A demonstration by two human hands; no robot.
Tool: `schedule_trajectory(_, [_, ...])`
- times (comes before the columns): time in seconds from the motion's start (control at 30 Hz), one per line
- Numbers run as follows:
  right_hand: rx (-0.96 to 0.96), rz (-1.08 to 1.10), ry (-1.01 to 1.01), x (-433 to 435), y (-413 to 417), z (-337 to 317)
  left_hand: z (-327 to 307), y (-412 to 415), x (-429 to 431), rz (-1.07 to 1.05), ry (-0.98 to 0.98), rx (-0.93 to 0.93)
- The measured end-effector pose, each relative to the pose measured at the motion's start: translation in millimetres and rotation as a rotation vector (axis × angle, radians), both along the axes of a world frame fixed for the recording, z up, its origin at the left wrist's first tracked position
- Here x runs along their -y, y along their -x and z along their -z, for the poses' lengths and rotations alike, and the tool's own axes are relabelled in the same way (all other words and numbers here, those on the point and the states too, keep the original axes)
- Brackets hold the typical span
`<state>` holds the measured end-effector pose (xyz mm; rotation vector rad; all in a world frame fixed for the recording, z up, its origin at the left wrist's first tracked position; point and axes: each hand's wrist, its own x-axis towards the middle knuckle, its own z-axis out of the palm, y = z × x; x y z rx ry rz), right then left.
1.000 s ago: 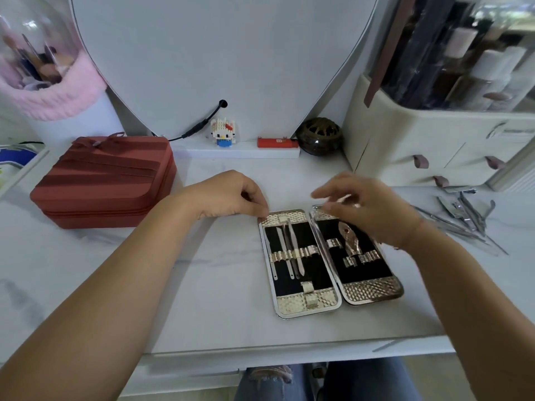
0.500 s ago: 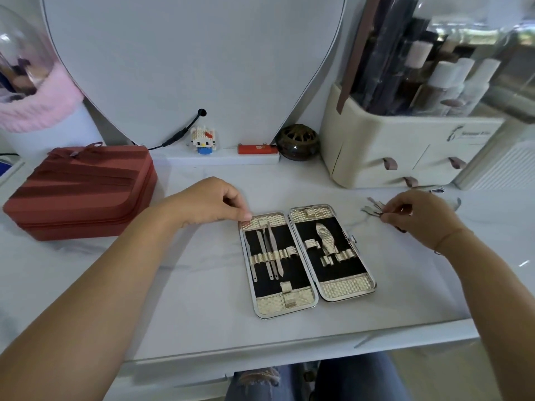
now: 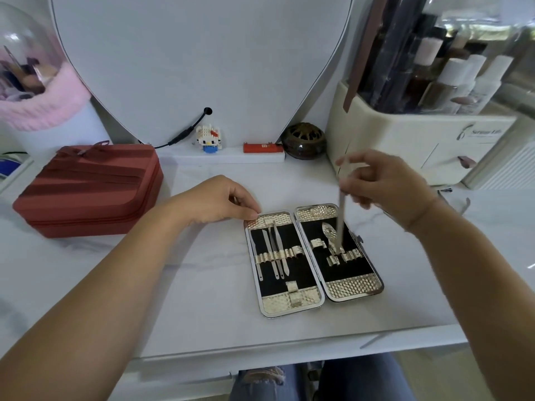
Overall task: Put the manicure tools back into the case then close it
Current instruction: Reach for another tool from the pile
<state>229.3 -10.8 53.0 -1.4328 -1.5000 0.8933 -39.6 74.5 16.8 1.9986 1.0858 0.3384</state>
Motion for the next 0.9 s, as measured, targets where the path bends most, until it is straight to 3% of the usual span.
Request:
schedule_trajectory(0.1, [-0.104,-0.105,0.098,-18,31,13,0,0,0,-0.002,-0.007,-0.002])
schedule_trajectory(0.6, [-0.006,-0.110,0.180,-60,47,40,4,2,-5,0.027,0.018,0.023])
schedule_trajectory(0.9, [0.392,-0.251,0.143,-56,47,37,3,1,-3,0.015,0.008,0.013])
